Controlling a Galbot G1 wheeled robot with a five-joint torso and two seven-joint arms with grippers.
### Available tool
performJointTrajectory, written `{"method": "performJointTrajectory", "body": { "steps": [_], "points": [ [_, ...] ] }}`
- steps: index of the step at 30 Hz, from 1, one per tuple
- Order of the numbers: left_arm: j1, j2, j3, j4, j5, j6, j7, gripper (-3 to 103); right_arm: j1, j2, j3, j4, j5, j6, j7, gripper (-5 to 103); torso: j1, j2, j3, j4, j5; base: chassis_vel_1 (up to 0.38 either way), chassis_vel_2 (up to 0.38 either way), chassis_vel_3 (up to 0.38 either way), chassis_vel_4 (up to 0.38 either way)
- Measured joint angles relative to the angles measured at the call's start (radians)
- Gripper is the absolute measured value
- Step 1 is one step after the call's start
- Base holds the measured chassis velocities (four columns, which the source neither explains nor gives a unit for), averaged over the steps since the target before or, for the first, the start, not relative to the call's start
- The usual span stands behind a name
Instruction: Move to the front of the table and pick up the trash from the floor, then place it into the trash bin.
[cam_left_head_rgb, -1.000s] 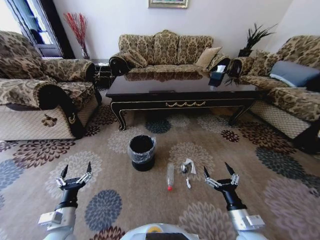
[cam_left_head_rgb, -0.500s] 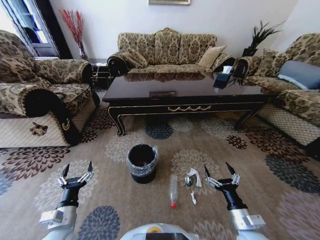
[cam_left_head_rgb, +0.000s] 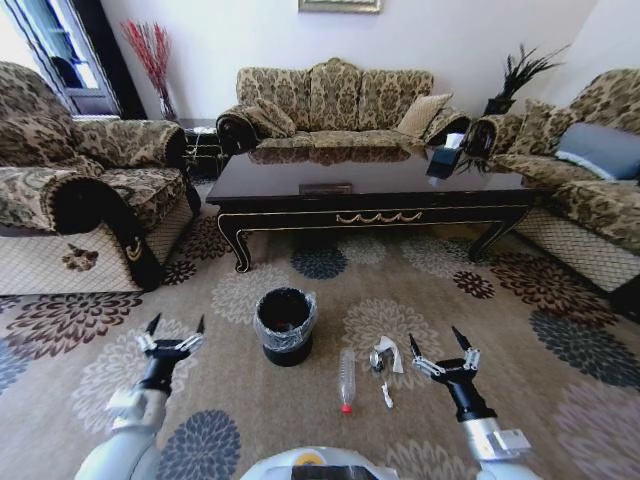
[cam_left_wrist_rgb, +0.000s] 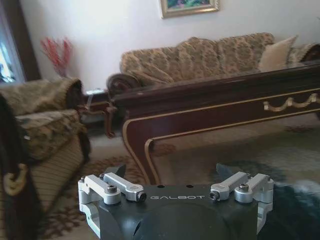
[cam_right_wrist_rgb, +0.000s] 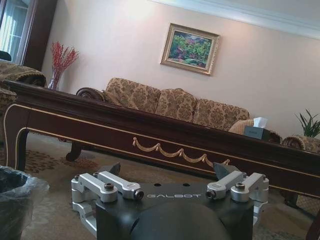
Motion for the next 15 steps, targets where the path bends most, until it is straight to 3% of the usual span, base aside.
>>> {"method": "performJointTrajectory", "body": {
  "steps": [2, 3, 5, 7, 9, 13, 15],
  "points": [
    [-0.045, 0.037, 0.037, -0.029, -0.072, 0.07, -0.042, 100, 0.009, -0.01, -0.01, -0.006, 0.003, -0.001, 0.0, 100, 0.0, 0.0, 0.0, -0.0003, -0.0003, 0.0, 0.0, 0.0, 0.0],
    [-0.076, 0.058, 0.051, -0.056, -0.149, 0.138, -0.087, 100, 0.028, -0.028, -0.03, -0.018, 0.007, -0.005, 0.002, 100, 0.0, 0.0, 0.0, -0.0002, 0.0002, 0.0, 0.0, 0.0, 0.0],
    [-0.109, 0.082, 0.059, -0.078, -0.241, 0.212, -0.132, 100, 0.042, -0.042, -0.043, -0.029, 0.011, -0.009, 0.004, 100, 0.0, 0.0, 0.0, 0.001, 0.0003, 0.0, 0.0, 0.0, 0.0],
    [-0.122, 0.094, 0.063, -0.081, -0.274, 0.238, -0.146, 100, 0.043, -0.044, -0.044, -0.031, 0.012, -0.009, 0.004, 100, 0.0, 0.0, 0.0, 0.0008, 0.0002, 0.0, 0.0, 0.0, 0.0],
    [-0.176, 0.177, 0.076, -0.079, -0.402, 0.341, -0.201, 100, 0.04, -0.046, -0.038, -0.041, 0.019, -0.007, 0.004, 100, 0.0, 0.0, 0.0, 0.0, -0.0001, 0.0, 0.0, 0.0, 0.0],
    [-0.214, 0.255, 0.078, -0.052, -0.477, 0.389, -0.224, 100, 0.04, -0.047, -0.031, -0.045, 0.026, -0.006, 0.004, 100, 0.0, 0.0, 0.0, 0.0001, -0.0003, 0.0, 0.0, 0.0, 0.0],
    [-0.278, 0.313, 0.101, -0.019, -0.566, 0.418, -0.244, 100, 0.04, -0.047, -0.03, -0.048, 0.028, -0.006, 0.004, 100, 0.0, 0.0, 0.0, 0.0005, 0.0, 0.0, 0.0, 0.0, 0.0]
  ]
}}
